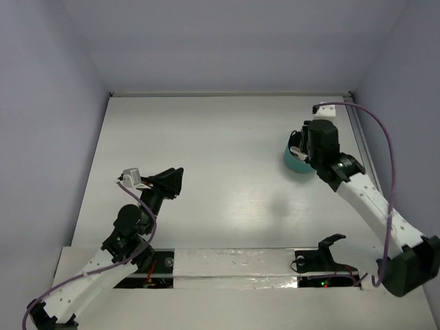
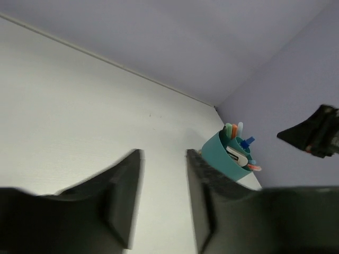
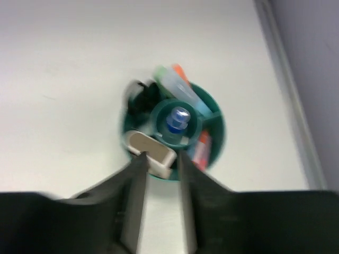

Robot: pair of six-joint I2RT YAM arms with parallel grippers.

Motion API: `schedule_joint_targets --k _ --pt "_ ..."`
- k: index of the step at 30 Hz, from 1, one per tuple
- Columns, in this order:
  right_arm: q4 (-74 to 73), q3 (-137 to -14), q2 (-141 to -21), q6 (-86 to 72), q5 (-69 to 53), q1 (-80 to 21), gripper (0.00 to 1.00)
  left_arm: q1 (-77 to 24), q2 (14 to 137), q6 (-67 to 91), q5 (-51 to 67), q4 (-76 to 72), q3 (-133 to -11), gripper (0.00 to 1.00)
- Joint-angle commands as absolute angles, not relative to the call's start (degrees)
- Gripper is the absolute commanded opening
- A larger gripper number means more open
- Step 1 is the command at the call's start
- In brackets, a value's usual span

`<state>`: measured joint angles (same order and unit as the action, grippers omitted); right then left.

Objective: Sort the stationery into containers
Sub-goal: Reset both arms

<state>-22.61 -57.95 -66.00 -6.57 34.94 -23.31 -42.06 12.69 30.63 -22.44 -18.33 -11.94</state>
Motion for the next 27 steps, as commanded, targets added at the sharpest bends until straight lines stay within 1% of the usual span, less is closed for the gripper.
schedule_joint_targets --k 1,2,3,4,5,6,7,8,10,14,15,17,18,19,20,25,27 --pt "-16.8 -58.8 -57.2 -9.6 21.6 -23.2 0.41 -42.5 14.1 29.6 -21.5 -22.5 -11.4 0.41" --pt "-16.0 -57.7 -55.1 -10.1 19.4 -23.2 0.55 -42.5 14.6 29.7 -21.4 -22.6 -11.6 0.46" --pt "-15.6 -57.5 -51.2 -11.1 15.2 -23.2 0.61 -42.5 15.2 30.0 -20.8 -22.8 -11.9 0.51" --pt "-15.6 -57.5 -49.2 -12.8 12.9 -23.2 0.65 -42.5 16.3 30.3 -20.5 -22.9 -12.4 0.57" --pt "-15.5 -57.4 -47.4 -13.5 11.0 -23.2 0.71 -42.5 17.0 30.8 -20.0 -23.0 -12.9 0.67" --pt "-14.8 -57.1 -43.4 -14.2 7.9 -23.2 0.74 -42.5 17.4 31.4 -19.0 -23.0 -13.4 0.71" --pt "-14.2 -56.9 -41.3 -15.1 6.6 -23.2 0.77 -42.5 18.1 32.6 -18.3 -22.9 -14.8 0.78" --pt "-13.6 -56.5 -39.4 -15.3 5.8 -23.2 0.84 -42.5 18.5 33.2 -17.8 -22.5 -15.5 0.81" --pt "-12.4 -55.8 -33.9 -15.2 4.2 -23.2 0.85 -42.5 19.3 34.1 -15.9 -22.1 -18.5 0.87" --pt "-9.8 -53.4 -25.1 -16.3 4.2 -23.2 0.76 -42.5 20.7 34.2 -14.4 -19.4 -26.3 0.92" --pt "-9.1 -52.9 -23.6 -16.6 5.0 -23.2 0.72 -42.5 20.9 33.8 -14.4 -18.6 -27.8 0.92" --pt "-8.9 -51.4 -20.1 -17.7 8.0 -23.2 0.57 -42.5 21.5 32.9 -14.9 -17.8 -32.0 0.94" --pt "-8.9 -50.9 -19.3 -17.8 9.0 -23.2 0.45 -42.5 21.7 31.9 -15.3 -17.1 -33.2 0.94" --pt "-9.1 -50.4 -18.7 -17.6 10.3 -23.2 0.02 -42.5 22.1 31.6 -16.1 -16.7 -35.4 0.94" --pt "-9.6 -49.8 -18.4 -17.5 10.4 -23.2 0.00 -42.5 22.7 31.1 -16.5 -16.3 -36.5 0.94" --pt "-11.3 -49.3 -20.3 -16.4 6.2 -23.2 0.00 -42.5 25.0 29.3 -17.3 -15.0 -38.6 0.93" --pt "-11.2 -49.4 -20.4 -15.9 6.3 -23.2 0.00 -42.5 26.4 29.4 -17.7 -14.7 -38.5 0.94"
